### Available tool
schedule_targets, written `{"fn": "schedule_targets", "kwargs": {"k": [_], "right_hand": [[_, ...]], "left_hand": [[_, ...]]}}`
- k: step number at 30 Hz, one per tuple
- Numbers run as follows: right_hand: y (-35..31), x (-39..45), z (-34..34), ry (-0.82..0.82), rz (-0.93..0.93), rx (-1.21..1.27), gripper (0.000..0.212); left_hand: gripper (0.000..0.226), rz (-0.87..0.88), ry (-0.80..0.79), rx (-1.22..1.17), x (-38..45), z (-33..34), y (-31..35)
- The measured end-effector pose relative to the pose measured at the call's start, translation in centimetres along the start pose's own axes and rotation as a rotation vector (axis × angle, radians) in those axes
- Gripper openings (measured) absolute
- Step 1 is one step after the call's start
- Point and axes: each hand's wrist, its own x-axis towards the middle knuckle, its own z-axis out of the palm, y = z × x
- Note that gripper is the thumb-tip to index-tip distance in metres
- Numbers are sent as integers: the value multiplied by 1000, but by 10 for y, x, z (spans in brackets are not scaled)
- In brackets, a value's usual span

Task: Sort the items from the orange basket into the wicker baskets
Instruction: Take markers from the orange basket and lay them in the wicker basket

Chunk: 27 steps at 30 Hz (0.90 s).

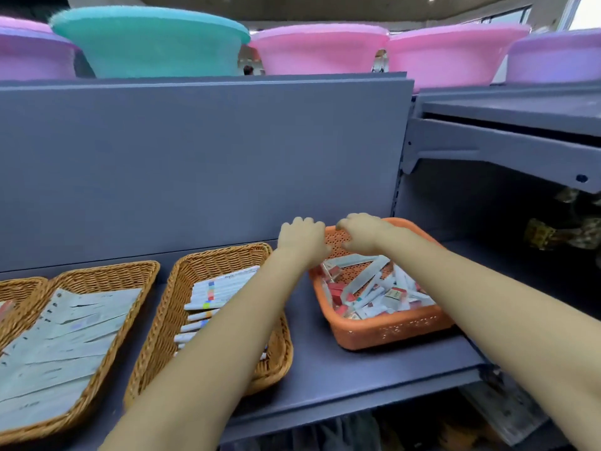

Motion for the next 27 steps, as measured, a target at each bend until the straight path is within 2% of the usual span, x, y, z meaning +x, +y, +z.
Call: {"fn": "schedule_targets", "kwargs": {"k": [4,8,13,21,27], "right_hand": [[43,-6,17,-52,-20,-32,36],[71,-12,37,-96,-26,14,33],[94,-18,56,-76,6,106,41],[100,-19,65,9,50,188,40],[99,-20,71,-6,70,163,36]], "left_hand": [[39,-7,-37,-28,18,12,39],[35,14,-140,-58,33,27,66],[36,7,-268,-30,50,42,82],[48,9,-331,-34,66,57,94],[31,41,-334,0,69,66,93]]}}
